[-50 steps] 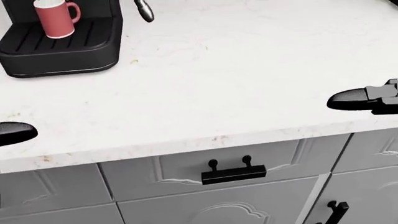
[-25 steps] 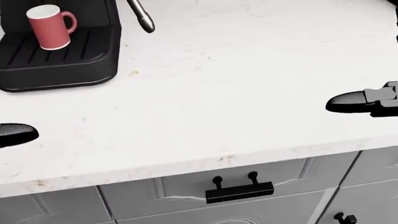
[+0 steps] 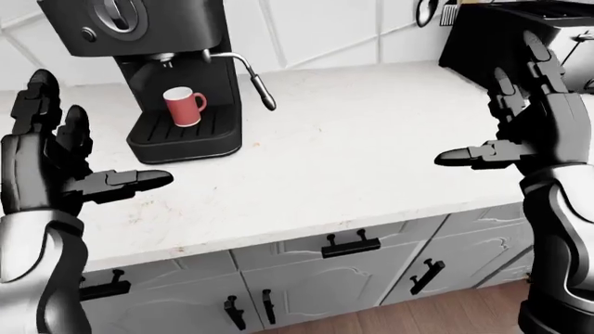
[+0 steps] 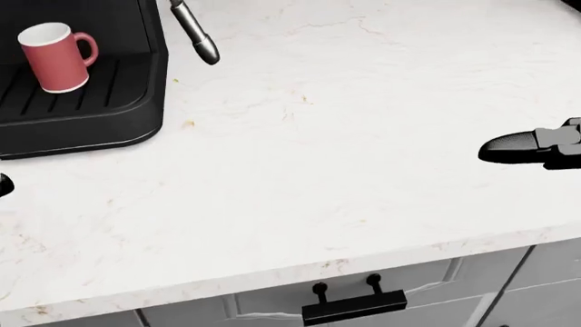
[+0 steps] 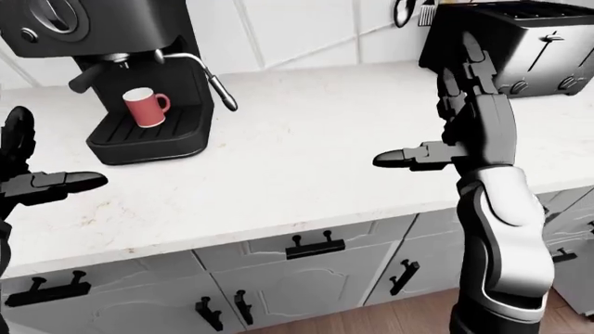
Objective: Pick the mug from under the coffee machine dispenser and place it on the counter.
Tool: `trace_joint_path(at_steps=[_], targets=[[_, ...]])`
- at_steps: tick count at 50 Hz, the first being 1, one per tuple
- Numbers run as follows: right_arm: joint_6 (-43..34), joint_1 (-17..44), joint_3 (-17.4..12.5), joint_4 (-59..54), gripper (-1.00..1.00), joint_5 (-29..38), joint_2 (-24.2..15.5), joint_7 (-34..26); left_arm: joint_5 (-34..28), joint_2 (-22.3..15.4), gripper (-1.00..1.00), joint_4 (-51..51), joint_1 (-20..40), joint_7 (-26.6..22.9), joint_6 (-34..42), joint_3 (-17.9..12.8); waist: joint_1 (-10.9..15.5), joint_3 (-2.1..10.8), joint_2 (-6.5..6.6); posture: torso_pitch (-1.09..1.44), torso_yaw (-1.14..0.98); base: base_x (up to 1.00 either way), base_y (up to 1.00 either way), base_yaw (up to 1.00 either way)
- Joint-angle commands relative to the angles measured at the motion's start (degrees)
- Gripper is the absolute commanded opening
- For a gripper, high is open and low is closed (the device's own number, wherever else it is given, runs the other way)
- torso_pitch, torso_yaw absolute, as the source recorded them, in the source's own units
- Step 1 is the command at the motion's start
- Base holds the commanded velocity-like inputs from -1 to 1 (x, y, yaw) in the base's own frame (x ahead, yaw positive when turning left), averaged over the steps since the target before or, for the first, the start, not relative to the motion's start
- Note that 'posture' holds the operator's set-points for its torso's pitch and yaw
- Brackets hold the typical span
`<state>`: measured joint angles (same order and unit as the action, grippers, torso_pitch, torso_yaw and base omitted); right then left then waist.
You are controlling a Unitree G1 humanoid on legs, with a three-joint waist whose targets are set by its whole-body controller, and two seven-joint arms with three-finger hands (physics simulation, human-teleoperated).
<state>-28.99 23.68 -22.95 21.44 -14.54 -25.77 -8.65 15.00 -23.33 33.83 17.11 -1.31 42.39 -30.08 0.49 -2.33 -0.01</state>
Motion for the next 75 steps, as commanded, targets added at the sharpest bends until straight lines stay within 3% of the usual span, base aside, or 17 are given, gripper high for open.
trace_joint_path(at_steps=[1,4,5,7,11,16,20,27,36,39,45,50,55,59,61,69,75], targets=[[1.9,1.3,-1.0,1.4,1.0,0.0,-1.0,0.3,0.7,-0.8,1.0,1.0,0.9,0.2,-2.2,0.0,-0.2,0.73,-0.03,0.0,0.0,0.1,0.03,0.0],[1.9,1.4,-1.1,1.3,1.0,-0.1,-1.2,0.4,1.1,-1.1,1.0,0.3,0.5,0.5,-2.6,-0.4,0.0,1.67,-4.6,0.0,0.0,0.1,0.03,0.0],[2.0,1.4,-1.1,1.3,1.0,-0.1,-1.2,0.4,1.2,-1.1,1.0,0.2,0.4,0.6,-2.7,-0.4,-0.7,0.85,-1.85,0.0,0.0,0.1,0.03,0.0],[2.0,1.4,-1.2,1.2,1.0,-0.2,-1.3,0.4,1.3,-1.2,1.0,0.2,0.4,0.8,-2.5,-0.4,-0.5,1.03,-2.71,0.0,0.0,0.11,0.03,0.0],[1.9,1.6,-1.2,1.2,1.0,-0.3,-1.5,0.5,1.4,-1.4,1.0,-0.1,0.3,0.9,-2.7,-0.4,-0.5,0.77,-0.99,0.0,0.0,0.1,0.03,0.0],[2.1,1.6,-1.1,1.0,1.0,-0.2,-1.5,0.7,1.4,-1.5,1.0,-0.3,0.3,0.9,-2.9,-0.3,-1.0,1.18,4.61,0.0,0.0,0.1,0.03,0.0],[2.4,1.6,-1.1,0.8,1.0,-0.1,-1.4,0.8,1.4,-1.5,1.0,-0.3,0.2,0.8,-2.8,-0.3,-0.4,0.7,3.7,0.0,0.0,0.1,0.03,0.0],[2.8,4.4,-1.7,-5.9,1.0,-0.9,-2.3,6.6,1.6,-1.4,1.0,0.2,0.3,0.8,-2.4,-0.2,0.4,0.16,-2.04,0.0,0.0,0.0,0.0,0.0],[10.8,3.4,-0.6,-10.1,1.0,2.0,-3.3,8.2,1.7,-1.3,1.0,0.4,0.3,0.7,-2.3,0.0,0.1,2.32,-0.02,0.0,0.0,0.0,0.0,0.02],[11.6,3.1,-0.8,-9.2,1.0,3.2,-3.0,8.1,1.6,-1.3,1.0,0.5,0.3,0.7,-2.2,0.0,0.7,1.22,0.53,0.0,0.0,0.0,0.0,0.85],[10.6,3.1,-1.1,-8.6,1.0,3.0,-2.7,7.3,1.9,-1.4,1.0,0.9,0.6,0.9,-1.6,0.0,0.3,1.06,4.43,0.0,0.0,0.0,0.0,1.0],[10.1,3.2,-1.1,-8.1,1.0,2.7,-2.9,7.1,2.1,-1.4,1.0,1.2,0.8,1.0,-1.1,0.0,2.2,1.99,2.18,0.0,0.0,0.0,0.0,1.0],[9.5,3.8,-1.6,-9.0,1.0,2.2,-2.3,8.9,1.9,-1.2,1.0,0.9,0.5,0.9,-1.6,0.2,2.0,0.39,-0.91,0.0,0.0,0.0,0.0,1.0],[6.1,4.4,-1.9,-9.6,1.0,-0.4,-2.8,10.8,1.7,-1.1,1.0,0.8,0.4,0.8,-1.8,0.2,-0.2,1.65,-5.69,0.0,0.0,0.0,0.1,0.66],[5.0,4.2,-2.0,-9.4,1.0,-2.2,-3.0,10.8,1.6,-1.1,1.0,0.7,0.5,0.7,-1.9,0.3,0.0,-0.21,-4.86,0.0,0.0,0.0,0.03,0.0],[1.4,4.9,-0.7,-9.3,1.0,0.2,-3.0,12.8,1.5,-1.0,1.0,0.6,0.2,0.6,-2.2,0.2,-1.1,0.35,0.82,0.0,0.0,0.0,0.0,0.0],[3.1,5.9,-0.6,-10.0,1.0,-0.3,-3.4,13.0,1.0,-1.3,1.0,0.5,0.3,0.7,-2.4,0.2,-0.8,0.81,-0.51,0.0,0.0,0.0,0.0,0.0]])
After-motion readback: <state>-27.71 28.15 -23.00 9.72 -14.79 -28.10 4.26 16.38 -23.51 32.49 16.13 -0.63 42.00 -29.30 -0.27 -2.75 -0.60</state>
